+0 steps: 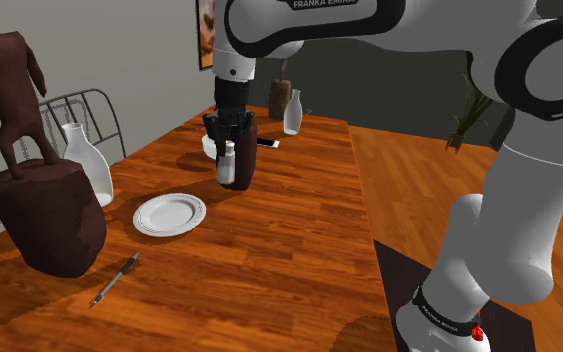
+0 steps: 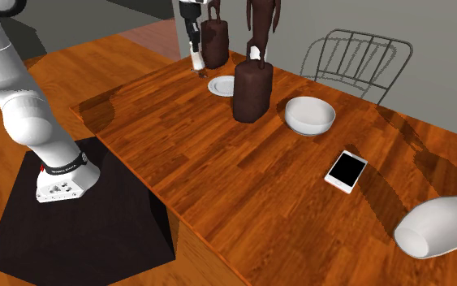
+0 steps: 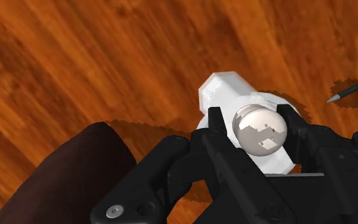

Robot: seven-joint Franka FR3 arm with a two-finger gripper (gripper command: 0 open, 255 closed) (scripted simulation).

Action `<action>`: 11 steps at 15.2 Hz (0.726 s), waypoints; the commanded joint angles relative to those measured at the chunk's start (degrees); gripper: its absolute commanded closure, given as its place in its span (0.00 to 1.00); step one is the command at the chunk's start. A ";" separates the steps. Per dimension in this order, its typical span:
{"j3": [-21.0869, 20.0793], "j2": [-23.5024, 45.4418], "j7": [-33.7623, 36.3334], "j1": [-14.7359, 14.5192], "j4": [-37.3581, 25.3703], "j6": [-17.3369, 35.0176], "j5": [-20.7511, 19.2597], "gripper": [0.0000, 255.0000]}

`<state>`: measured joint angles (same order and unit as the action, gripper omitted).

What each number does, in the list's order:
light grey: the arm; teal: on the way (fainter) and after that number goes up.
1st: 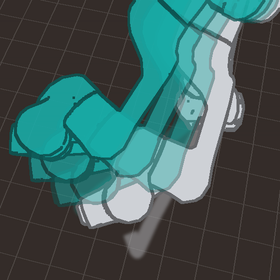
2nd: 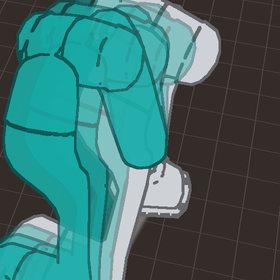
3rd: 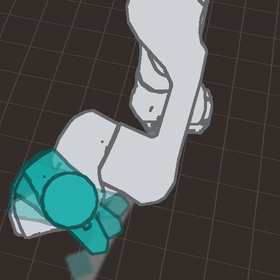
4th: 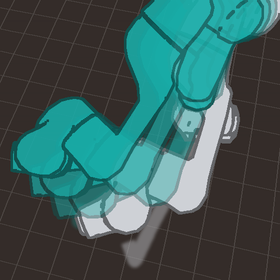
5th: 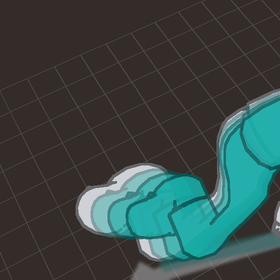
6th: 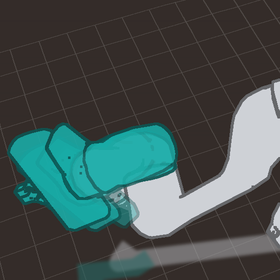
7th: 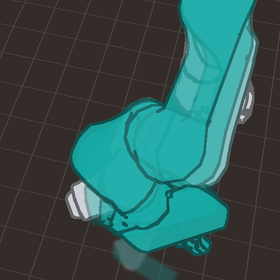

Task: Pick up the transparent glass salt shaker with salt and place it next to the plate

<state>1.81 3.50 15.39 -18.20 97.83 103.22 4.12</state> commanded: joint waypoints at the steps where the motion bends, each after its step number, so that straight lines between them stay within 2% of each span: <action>1: -1.12 2.06 2.53 -1.28 -2.54 -0.31 -0.12 1.00; 7: -3.90 9.44 9.43 -5.17 -12.32 -2.28 -0.96 1.00; 11: -3.89 9.28 9.25 -5.19 -9.03 0.85 -0.92 1.00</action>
<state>-2.07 12.64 24.62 -23.36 88.32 103.42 3.21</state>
